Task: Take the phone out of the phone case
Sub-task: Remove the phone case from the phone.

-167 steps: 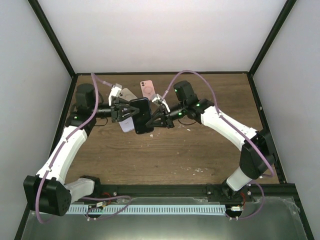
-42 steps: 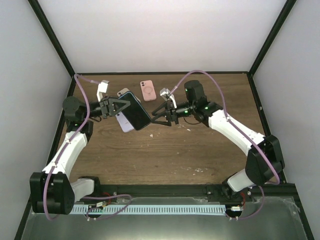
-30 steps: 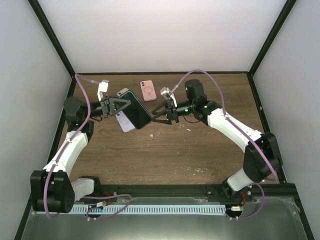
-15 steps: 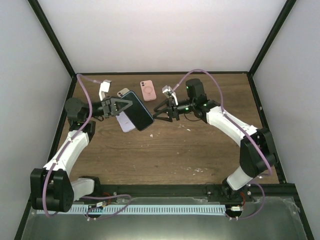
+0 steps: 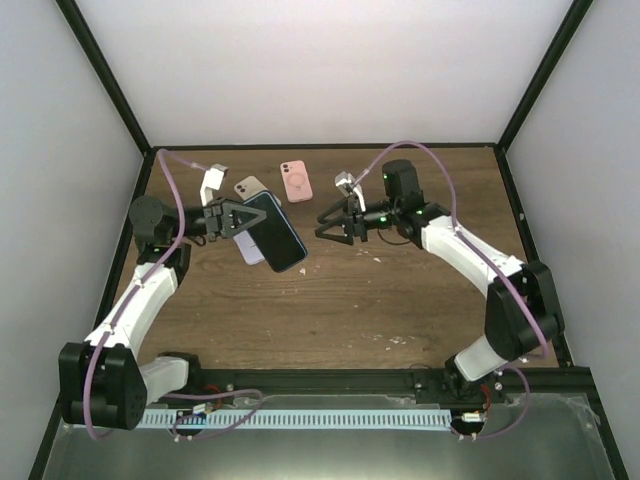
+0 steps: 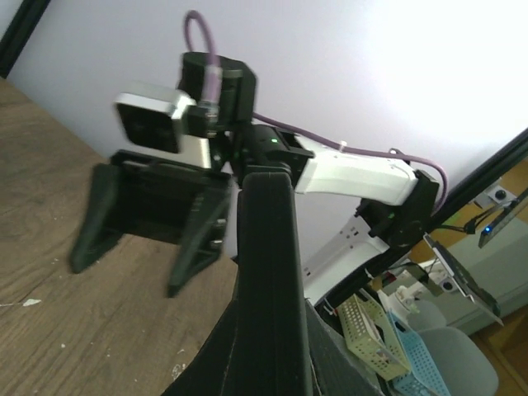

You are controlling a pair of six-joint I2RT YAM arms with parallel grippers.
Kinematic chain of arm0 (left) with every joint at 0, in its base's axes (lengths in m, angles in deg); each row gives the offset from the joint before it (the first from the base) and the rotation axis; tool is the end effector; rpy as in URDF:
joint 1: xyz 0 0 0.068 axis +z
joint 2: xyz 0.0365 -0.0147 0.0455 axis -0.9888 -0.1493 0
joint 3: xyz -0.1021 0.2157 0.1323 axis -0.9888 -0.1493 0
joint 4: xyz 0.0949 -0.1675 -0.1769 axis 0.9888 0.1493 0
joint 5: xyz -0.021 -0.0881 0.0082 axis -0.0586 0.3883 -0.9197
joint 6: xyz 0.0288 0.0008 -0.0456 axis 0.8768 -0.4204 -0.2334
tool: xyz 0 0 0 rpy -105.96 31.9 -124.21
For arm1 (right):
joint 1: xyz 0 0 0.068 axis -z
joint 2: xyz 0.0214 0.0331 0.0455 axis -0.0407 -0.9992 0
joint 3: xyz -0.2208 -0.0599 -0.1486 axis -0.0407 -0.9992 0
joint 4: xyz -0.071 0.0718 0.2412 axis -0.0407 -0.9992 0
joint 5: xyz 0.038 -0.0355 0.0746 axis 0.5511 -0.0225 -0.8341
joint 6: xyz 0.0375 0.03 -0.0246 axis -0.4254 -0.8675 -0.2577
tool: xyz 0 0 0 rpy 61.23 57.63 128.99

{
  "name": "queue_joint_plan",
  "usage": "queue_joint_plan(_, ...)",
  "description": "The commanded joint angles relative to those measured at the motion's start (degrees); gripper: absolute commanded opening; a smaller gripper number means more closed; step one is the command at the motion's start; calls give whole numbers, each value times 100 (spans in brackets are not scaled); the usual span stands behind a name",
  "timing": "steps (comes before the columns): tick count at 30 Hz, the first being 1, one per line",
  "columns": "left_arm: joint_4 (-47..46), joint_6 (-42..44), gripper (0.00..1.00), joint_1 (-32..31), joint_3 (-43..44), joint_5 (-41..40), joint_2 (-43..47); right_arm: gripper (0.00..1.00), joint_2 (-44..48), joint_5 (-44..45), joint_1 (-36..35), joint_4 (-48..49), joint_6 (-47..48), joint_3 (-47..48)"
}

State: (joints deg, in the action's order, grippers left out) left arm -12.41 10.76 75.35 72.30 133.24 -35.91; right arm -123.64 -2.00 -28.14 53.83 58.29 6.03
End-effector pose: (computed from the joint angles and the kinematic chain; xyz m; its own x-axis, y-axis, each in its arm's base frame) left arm 0.2296 -0.0595 0.3537 -0.6378 -0.0954 -0.7642 0.7681 -0.0063 -0.6403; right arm 0.2943 0.1780 0.2859 -0.4709 -0.2186 -0.8547 -0.8806 0.0586 0.4702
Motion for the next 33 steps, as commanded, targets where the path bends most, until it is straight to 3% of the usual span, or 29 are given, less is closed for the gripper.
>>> queue_joint_plan(1,99,251,0,88,155,-181,42,62,545,-848,-136,-76,-43,-16)
queue_joint_plan(10,54,222,0,88,154,-219,-1,58,630,-1042,-694,-486,-28,135)
queue_joint_plan(21,-48,123,0,38,141,-194,44,45,489,-738,-755,-400,-80,178)
queue_joint_plan(33,-875,-539,0,-64,109,-125,-27,34,337,-731,-605,-72,-190,65)
